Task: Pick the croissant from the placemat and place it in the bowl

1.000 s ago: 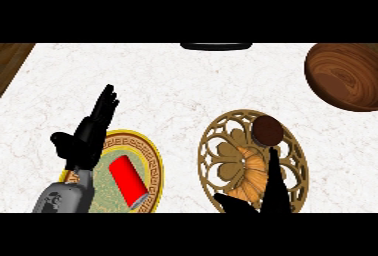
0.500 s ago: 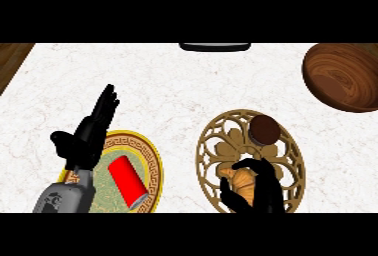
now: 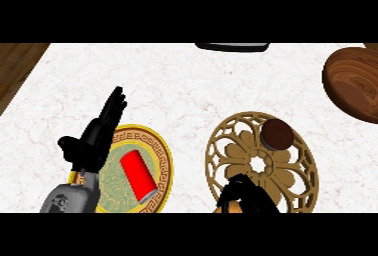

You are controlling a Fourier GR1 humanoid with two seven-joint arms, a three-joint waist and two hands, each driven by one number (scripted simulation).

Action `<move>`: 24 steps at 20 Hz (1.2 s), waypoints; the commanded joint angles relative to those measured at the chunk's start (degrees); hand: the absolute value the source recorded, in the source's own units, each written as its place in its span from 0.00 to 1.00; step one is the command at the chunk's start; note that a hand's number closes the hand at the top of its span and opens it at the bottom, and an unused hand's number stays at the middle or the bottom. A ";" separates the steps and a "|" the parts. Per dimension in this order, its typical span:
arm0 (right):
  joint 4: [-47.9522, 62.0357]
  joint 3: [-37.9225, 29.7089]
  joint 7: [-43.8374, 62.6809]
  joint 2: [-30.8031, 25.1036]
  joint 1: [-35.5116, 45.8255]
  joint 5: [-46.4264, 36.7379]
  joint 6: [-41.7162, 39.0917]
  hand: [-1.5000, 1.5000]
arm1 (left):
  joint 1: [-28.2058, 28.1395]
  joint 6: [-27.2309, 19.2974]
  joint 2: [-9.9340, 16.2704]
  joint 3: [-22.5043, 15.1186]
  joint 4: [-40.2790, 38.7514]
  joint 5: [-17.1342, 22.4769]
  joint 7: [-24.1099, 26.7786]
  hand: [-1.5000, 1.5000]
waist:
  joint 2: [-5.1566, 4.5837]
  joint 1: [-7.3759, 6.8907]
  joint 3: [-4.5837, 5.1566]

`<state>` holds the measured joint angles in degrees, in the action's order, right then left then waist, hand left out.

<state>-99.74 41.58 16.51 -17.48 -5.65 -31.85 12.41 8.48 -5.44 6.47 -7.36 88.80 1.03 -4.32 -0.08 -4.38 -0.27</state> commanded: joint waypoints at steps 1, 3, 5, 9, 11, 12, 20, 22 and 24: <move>-4.09 6.20 -11.35 -7.17 1.13 4.91 -9.99 1.00 | 0.37 0.41 -0.69 -0.97 -0.32 0.03 -0.10 0.50 | -0.50 -1.88 -0.48; -8.08 7.32 -16.75 -9.30 1.21 8.39 -12.89 1.00 | 0.24 0.43 -0.60 -0.92 -0.53 -0.02 -0.07 0.50 | -0.41 -1.38 -0.54; -11.70 7.53 -22.53 -12.05 1.32 11.46 -15.33 1.00 | 0.36 0.55 -0.75 -1.05 -0.50 0.11 -0.04 0.50 | -0.23 -0.33 -0.58; -19.41 3.34 -32.81 -18.47 3.02 16.51 -18.55 1.00 | 0.26 -0.07 -0.18 0.22 -0.62 0.18 -0.27 0.50 | 0.17 1.71 -0.52; -22.95 0.38 -37.38 -21.39 3.36 19.58 -19.89 1.00 | 0.49 -0.72 -0.38 0.37 -1.05 -0.27 -0.07 0.50 | 0.08 3.45 -0.49; -23.33 -1.93 -39.31 -23.40 3.53 20.70 -20.41 1.00 | -0.13 -1.28 -0.48 0.34 -0.97 -0.66 -0.05 0.50 | 0.07 3.64 -0.54; -23.34 -22.19 -51.62 -36.13 3.26 36.05 -26.88 1.00 | -0.22 -2.21 0.22 2.34 -0.57 -0.33 -0.09 0.50 | -0.35 6.91 -0.28; -19.61 -27.83 -55.36 -39.31 3.49 39.62 -29.39 1.00 | -0.22 -2.35 0.71 2.76 0.01 -0.46 -0.07 0.50 | -0.30 6.82 -0.29; -16.76 -33.80 -57.69 -41.96 3.88 45.10 -32.08 1.00 | -1.91 -2.37 0.25 2.37 -0.44 -0.52 0.87 0.50 | -0.16 7.17 -0.08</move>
<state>-120.26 17.38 -35.83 -54.33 -2.16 5.52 -15.64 7.72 -7.53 6.83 -5.06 88.44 0.68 -4.15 -0.29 2.02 -0.51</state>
